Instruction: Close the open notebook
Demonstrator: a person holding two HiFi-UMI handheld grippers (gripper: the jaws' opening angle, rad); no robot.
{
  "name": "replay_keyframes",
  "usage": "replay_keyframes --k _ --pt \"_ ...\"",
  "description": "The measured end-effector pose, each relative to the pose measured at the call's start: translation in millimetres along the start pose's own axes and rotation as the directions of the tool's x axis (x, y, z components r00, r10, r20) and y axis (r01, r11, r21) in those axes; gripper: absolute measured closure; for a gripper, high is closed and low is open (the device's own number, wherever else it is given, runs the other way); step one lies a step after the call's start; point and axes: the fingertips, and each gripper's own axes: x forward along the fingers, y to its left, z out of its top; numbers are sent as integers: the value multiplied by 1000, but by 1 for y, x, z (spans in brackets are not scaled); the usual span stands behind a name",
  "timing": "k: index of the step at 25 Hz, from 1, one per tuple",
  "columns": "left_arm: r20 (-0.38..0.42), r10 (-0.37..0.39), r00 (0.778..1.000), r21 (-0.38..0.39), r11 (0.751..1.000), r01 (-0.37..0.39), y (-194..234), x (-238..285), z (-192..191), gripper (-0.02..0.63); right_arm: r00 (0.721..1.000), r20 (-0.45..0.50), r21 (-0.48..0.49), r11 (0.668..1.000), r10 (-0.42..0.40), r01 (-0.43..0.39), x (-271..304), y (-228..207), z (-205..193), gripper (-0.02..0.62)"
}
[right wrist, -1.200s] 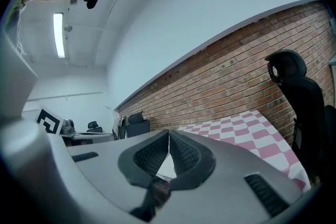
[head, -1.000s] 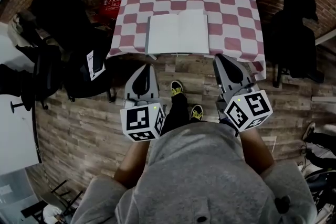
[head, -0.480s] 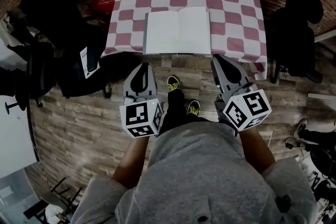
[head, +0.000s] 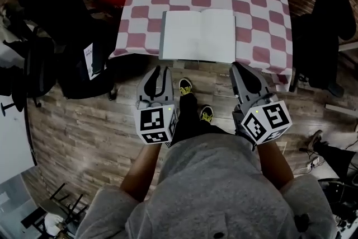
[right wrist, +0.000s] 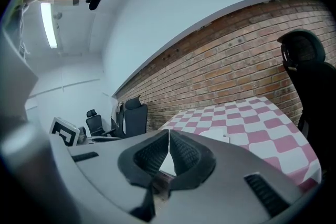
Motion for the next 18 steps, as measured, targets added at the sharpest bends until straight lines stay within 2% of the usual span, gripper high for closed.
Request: replay_keyframes --k 10,18 --pt "-115 -8 993 -36 999 3 35 42 -49 517 997 -76 -4 1000 -15 14 32 4 -19 569" --pt "-195 -54 979 -114 993 32 47 73 -80 486 987 -155 8 999 -31 32 51 -4 -42 569"
